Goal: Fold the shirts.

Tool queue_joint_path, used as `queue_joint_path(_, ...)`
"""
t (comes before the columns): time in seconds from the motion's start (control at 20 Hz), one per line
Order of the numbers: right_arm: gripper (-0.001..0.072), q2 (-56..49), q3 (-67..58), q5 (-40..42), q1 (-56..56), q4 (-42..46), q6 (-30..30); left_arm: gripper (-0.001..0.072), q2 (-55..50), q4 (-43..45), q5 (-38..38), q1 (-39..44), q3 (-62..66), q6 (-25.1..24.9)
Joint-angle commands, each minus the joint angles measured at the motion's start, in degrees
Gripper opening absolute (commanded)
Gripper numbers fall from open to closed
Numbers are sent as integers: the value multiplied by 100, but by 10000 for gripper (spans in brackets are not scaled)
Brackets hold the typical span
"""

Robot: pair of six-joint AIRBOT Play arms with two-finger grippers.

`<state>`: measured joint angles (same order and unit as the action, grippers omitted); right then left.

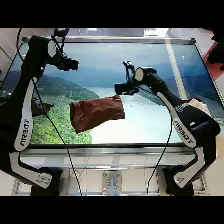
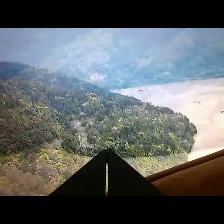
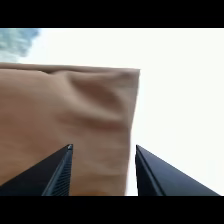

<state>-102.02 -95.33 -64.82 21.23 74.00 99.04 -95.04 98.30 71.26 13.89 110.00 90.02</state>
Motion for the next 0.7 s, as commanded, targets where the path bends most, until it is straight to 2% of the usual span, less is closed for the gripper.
queue_joint_path(0.0, 462, -157, 55, -546, -643, -632, -299, 17, 4, 9, -205, -11, 4, -4)
queue_joint_path(0.05, 506, -267, 122, -448, -713, -1174, -638, 89, 4, 11, -210, -11, 4, -7)
queue_joint_path(0.1, 516, -378, 192, -387, -719, -1504, -872, 355, 4, 11, -223, -11, 4, -4)
queue_joint_path(0.15, 524, -498, 251, -380, -713, -1646, -1047, 554, 4, 11, -229, -11, 4, -4)
queue_joint_path(0.4, 564, -1075, 457, -535, -695, -2686, -1753, 571, 4, 11, -243, -11, 4, -4)
queue_joint_path(0.55, 564, -1266, 455, -431, -643, -3093, -1928, 571, 4, 9, -240, -11, 4, -4)
queue_joint_path(0.65, 564, -1377, 455, -407, -564, -3858, -2302, 571, 4, 9, -240, -11, 4, -4)
